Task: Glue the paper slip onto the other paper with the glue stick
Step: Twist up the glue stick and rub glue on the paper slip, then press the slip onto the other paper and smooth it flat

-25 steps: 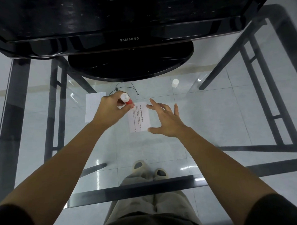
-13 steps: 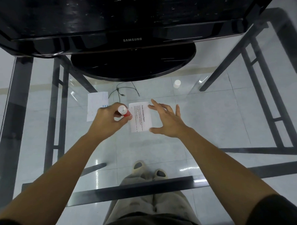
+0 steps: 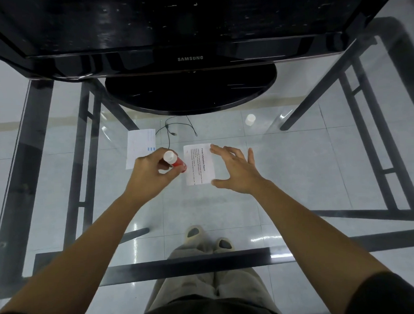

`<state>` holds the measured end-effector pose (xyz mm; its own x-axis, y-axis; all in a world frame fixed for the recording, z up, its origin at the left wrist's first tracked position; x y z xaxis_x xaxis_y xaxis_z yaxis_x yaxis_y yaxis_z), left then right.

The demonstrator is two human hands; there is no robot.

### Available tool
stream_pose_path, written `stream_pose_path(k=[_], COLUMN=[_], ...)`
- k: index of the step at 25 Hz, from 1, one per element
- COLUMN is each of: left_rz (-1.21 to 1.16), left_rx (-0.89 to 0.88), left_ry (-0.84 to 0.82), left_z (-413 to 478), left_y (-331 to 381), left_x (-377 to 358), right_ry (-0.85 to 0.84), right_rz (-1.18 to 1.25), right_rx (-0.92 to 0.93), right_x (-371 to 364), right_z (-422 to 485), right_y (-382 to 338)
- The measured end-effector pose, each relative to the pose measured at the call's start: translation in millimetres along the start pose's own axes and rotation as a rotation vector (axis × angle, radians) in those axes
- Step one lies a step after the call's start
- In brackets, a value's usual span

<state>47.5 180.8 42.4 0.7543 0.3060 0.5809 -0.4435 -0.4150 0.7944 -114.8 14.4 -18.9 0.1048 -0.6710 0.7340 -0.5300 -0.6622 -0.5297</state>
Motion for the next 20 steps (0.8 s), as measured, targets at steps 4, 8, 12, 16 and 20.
stream_pose_path(k=[4,8,12,16,20], left_rz=[-0.502,-1.075,-1.284,-0.991,-0.427], left_rx=[0.275,0.441,0.531,0.441,0.304], left_ry=[0.143,0.158,0.086,-0.101,-0.163], left_z=[-8,-23,-22,-2,37], left_y=[-8,-11,-9,3,25], left_x=[-19,-35,-38,-33,-35], right_ry=[-0.015,0.008,0.001,0.108,0.340], right_rz=[-0.136,-0.187,-0.148,-0.060,-0.073], right_rx=[0.044,0.075,0.079,0.051,-0.094], right_x=[0,0,0,6,10], right_z=[-1,0,-1,-5,-8], right_y=[-2,-2,-2,0,16])
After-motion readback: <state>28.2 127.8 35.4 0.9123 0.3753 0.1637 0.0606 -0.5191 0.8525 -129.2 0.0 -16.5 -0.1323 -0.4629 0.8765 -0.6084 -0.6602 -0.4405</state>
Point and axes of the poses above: each hand's wrist, its own z-axis towards the middle knuckle, its own x-axis out of the back of the hand, y = z × x, the point moved 1 cm from there along z, towards the middle knuckle, and after that the axes turned 9 degrees about -y, right-handed, at the moved point
